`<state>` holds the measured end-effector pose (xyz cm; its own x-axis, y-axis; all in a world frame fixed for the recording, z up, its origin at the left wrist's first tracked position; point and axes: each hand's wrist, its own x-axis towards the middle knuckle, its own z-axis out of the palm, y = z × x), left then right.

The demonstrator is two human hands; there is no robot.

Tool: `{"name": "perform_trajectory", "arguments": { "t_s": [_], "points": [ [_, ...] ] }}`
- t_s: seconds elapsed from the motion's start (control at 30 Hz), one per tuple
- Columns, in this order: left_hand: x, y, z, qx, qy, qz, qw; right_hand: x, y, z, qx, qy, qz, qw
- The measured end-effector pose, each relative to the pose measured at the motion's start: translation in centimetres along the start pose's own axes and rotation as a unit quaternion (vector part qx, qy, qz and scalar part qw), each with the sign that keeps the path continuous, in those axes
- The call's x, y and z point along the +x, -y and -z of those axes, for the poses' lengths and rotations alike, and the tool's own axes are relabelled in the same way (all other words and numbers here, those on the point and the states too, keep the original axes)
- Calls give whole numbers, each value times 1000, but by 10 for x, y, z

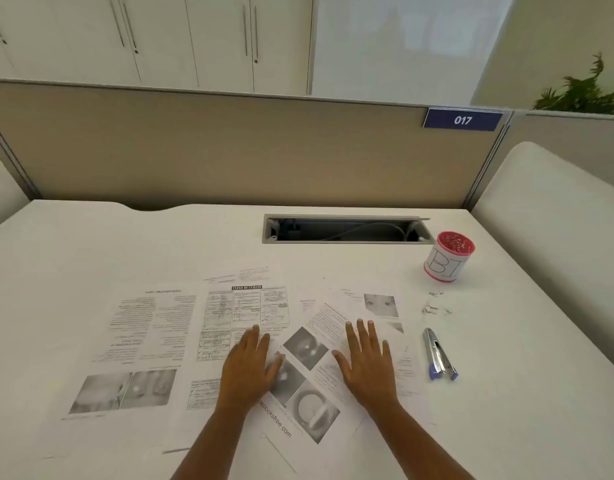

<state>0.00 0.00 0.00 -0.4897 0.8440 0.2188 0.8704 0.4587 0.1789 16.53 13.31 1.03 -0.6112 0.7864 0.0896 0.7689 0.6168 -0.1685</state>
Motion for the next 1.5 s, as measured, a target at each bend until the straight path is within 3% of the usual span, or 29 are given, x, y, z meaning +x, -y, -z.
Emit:
{"name": "perform_trajectory", "arguments": {
  "t_s": [0.13,0.37,0.57,0.7,0.9,1.03,1.13,1.23,1.3,1.4,1.5],
  "points": [
    [-4,0,-2,-10,-26,8,1000,-12,-5,-11,8,12,-16,1000],
    [1,0,2,7,10,-15,1000,-17,-5,-17,-5,32,-27,999],
    [-1,-5,3,-38,28,35,998,-21,-4,-15,3,24,-31,999],
    [-1,-12,7,-85,54,126,987,-21,-3,-15,22,34,-39,998],
    [5,-26,12,-11,79,148,986,-23,-3,-16,33,24,-43,998],
    [10,-27,13,-27,87,179,980,-23,-3,-16,32,32,-45,998],
    [15,-27,15,-91,93,211,969,-22,-3,-16,39,40,-43,998],
    [21,-26,21,-245,122,252,928,-22,-3,-15,40,52,-43,997],
    [24,-24,23,-252,144,241,926,-23,-3,-12,35,56,-42,997],
    [26,-17,28,-281,109,236,924,-22,-9,-3,28,44,-44,998],
    [26,-1,29,-378,52,284,880,-16,-20,4,44,23,-65,997]
  ]
}}
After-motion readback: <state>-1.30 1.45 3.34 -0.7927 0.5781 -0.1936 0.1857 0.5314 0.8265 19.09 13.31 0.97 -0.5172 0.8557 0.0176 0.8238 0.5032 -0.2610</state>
